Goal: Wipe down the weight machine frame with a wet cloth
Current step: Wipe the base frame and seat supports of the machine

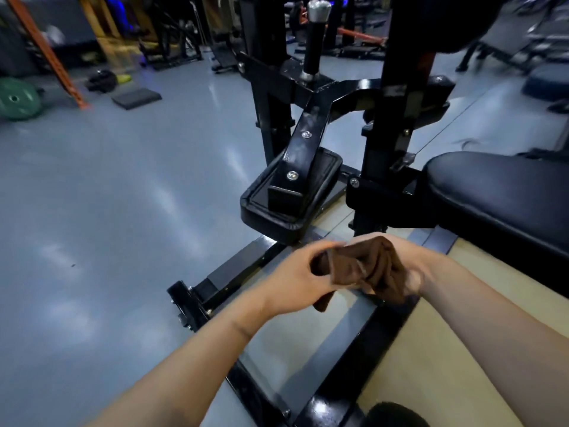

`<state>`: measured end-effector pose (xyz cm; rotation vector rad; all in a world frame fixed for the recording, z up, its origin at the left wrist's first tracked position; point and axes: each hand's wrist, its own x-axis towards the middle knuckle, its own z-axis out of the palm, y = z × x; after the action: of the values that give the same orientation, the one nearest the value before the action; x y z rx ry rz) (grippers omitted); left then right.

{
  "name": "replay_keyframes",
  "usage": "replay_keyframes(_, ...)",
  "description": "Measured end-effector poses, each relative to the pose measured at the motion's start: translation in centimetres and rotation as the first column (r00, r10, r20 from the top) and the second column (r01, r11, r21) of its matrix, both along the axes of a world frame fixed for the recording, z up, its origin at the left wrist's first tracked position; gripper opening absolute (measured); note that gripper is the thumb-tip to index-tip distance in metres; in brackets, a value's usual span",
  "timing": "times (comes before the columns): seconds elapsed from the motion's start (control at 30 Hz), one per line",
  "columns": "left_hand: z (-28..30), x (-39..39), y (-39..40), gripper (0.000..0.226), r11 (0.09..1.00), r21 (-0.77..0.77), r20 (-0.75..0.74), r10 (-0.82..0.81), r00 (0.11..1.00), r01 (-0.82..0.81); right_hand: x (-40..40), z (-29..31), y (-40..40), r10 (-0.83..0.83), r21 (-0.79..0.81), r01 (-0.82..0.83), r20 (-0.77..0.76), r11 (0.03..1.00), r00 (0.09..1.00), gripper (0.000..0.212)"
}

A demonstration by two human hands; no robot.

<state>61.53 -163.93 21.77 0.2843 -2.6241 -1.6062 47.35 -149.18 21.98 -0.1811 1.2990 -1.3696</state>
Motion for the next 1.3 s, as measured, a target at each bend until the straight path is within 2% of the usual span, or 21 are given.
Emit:
replay_keyframes(0.07, -0.1, 0.2, 0.3, 0.045, 1.000, -0.005, -0.033, 0.020, 0.999, -0.020, 0.4, -0.4, 0.0, -0.019, -0.031, 0.021, 0.054, 0.999, 0.998, 0.016)
replay_keyframes(0.17, -0.3, 0.7, 0.5, 0.039, 0.999, -0.053, -0.043, 0.008, 0.999, -0.011, 0.9, -2.1, 0.1, -0.064, -0.068, 0.068, 0.065, 0.995, 0.996, 0.041)
replay_keyframes(0.23, -0.3, 0.9, 0.6, 0.036, 0.996, -0.090, -0.017, 0.000, 1.000, -0.001, 1.7, -2.4, 0.2, -0.134, -0.084, 0.147, 0.146, 0.986, 0.980, 0.038)
replay_keyframes(0.3, -0.6, 1.0, 0.6, 0.026, 0.989, -0.141, 0.006, 0.037, 0.999, -0.036, 2.2, -2.6, 0.6, -0.211, -0.071, 0.238, 0.268, 0.969, 0.940, 0.029)
replay_keyframes(0.37, -0.6, 1.0, 0.5, 0.014, 0.981, -0.167, 0.020, 0.108, 0.994, -0.103, 2.5, -2.5, 1.2, -0.308, -0.065, 0.354, 0.366, 0.933, 0.879, 0.040)
replay_keyframes(0.43, -0.5, 0.9, 0.4, 0.016, 0.975, -0.142, 0.027, 0.176, 0.984, -0.170, 3.1, -2.2, 1.7, -0.360, -0.104, 0.436, 0.413, 0.894, 0.836, 0.057)
replay_keyframes(0.53, -0.7, 0.8, 0.7, 0.023, 0.971, -0.029, 0.085, 0.238, 0.968, -0.236, 4.4, -1.6, 1.8, -0.411, -0.145, 0.462, 0.280, 0.875, 0.867, 0.059)
replay_keyframes(0.6, -1.4, 0.7, 1.1, 0.025, 0.975, -0.016, 0.112, 0.224, 0.968, -0.224, 5.2, -1.8, 1.5, -0.434, -0.123, 0.434, 0.033, 0.892, 0.900, 0.045)
replay_keyframes(0.67, -1.8, 0.6, 1.7, 0.025, 0.986, 0.004, 0.141, 0.163, 0.977, -0.165, 5.8, -2.2, 1.3, -0.411, -0.071, 0.407, -0.239, 0.911, 0.880, 0.029)
replay_keyframes(0.73, -1.9, 0.4, 2.1, 0.026, 0.990, 0.093, 0.201, 0.086, 0.976, -0.106, 5.9, -2.6, 1.5, -0.421, -0.028, 0.442, -0.364, 0.896, 0.831, 0.020)
replay_keyframes(0.87, -1.8, 0.1, 2.5, 0.022, 0.960, 0.275, 0.293, -0.027, 0.956, -0.057, 5.6, -2.9, 2.6, -0.479, -0.012, 0.522, -0.416, 0.853, 0.773, 0.019)
replay_keyframes(0.93, -1.9, -0.3, 2.9, 0.020, 0.929, 0.350, 0.268, 0.023, 0.963, -0.120, 5.8, -2.7, 3.1, -0.479, -0.026, 0.523, -0.439, 0.852, 0.760, 0.020)
replay_keyframes(1.03, -2.1, -0.9, 3.6, 0.028, 0.927, 0.301, 0.165, 0.181, 0.970, -0.224, 6.1, -2.2, 3.7, -0.473, -0.060, 0.503, -0.449, 0.862, 0.758, 0.019)
replay_keyframes(1.1, -2.1, -1.1, 3.7, 0.025, 0.911, 0.303, 0.133, 0.250, 0.959, -0.279, 6.3, -1.8, 3.9, -0.465, -0.074, 0.489, -0.459, 0.869, 0.757, 0.019)
replay_keyframes(1.2, -2.0, -1.2, 3.7, 0.023, 0.884, 0.358, 0.139, 0.268, 0.953, -0.301, 6.6, -1.2, 4.0, -0.446, -0.078, 0.471, -0.490, 0.879, 0.749, 0.022)
replay_keyframes(1.3, -1.9, -1.3, 3.7, 0.022, 0.860, 0.395, 0.137, 0.293, 0.946, -0.323, 6.8, -0.7, 4.2, -0.453, -0.107, 0.457, -0.449, 0.883, 0.771, 0.028)
